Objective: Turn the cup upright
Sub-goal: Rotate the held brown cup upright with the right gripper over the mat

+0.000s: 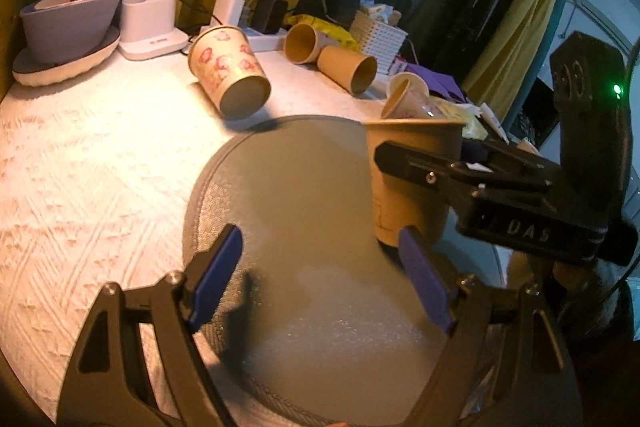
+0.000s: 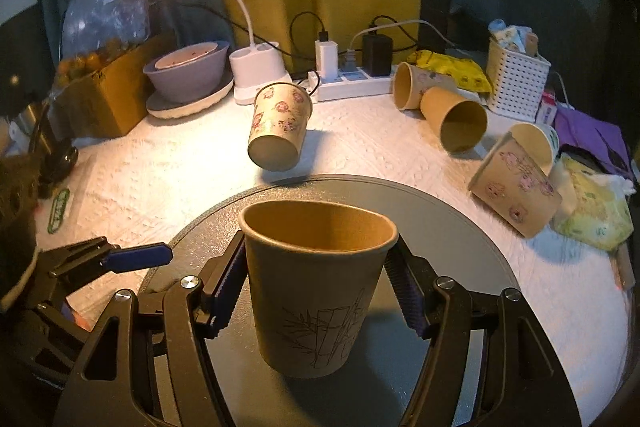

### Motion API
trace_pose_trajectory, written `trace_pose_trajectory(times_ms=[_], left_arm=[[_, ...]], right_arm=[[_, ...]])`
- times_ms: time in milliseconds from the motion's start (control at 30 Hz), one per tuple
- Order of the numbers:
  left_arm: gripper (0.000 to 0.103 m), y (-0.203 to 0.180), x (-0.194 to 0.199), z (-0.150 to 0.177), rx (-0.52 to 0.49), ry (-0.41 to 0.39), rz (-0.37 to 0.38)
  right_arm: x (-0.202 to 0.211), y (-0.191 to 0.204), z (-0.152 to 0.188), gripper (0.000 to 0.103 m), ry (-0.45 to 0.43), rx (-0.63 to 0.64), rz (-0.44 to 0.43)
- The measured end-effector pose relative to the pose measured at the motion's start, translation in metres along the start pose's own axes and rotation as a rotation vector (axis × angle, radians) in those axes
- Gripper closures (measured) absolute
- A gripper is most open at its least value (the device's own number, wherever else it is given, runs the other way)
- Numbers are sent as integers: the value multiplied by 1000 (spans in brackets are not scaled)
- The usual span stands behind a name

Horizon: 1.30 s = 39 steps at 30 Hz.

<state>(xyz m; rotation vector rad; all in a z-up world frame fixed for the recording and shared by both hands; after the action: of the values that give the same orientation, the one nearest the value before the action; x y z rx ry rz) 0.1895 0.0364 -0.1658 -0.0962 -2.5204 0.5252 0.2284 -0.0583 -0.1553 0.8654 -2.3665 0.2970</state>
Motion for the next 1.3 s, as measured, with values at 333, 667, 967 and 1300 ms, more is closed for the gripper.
trace_pose_trajectory(times_ms=[333,667,967,1300], left_arm=[[21,-2,3,-2,-20,-17,-13],[21,-13,14,-3,-60,-43,-30],[21,-23,26,-3,-83,-62,-32],[21,-36,39,1,-100,-77,-23]], right_arm=[[8,-2,5,33,-19,2,15],[21,-4,15,31,-23,4,38],[40,-7,19,29,-39,-16,48],[60,-6,28,29,-40,-46,41]])
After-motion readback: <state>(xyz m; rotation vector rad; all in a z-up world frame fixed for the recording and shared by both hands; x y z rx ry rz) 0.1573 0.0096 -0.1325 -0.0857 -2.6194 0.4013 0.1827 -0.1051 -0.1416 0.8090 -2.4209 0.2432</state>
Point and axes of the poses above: each gripper's, at about its wrist camera, not at the fingertips, and x roughly against the way its jaws point, y to its left, z to its underside, the point moved 10 cm from there along -x, roughly the way its jaws point, and after that the axes turned 9 degrees about -y, right-handed, at the moved point
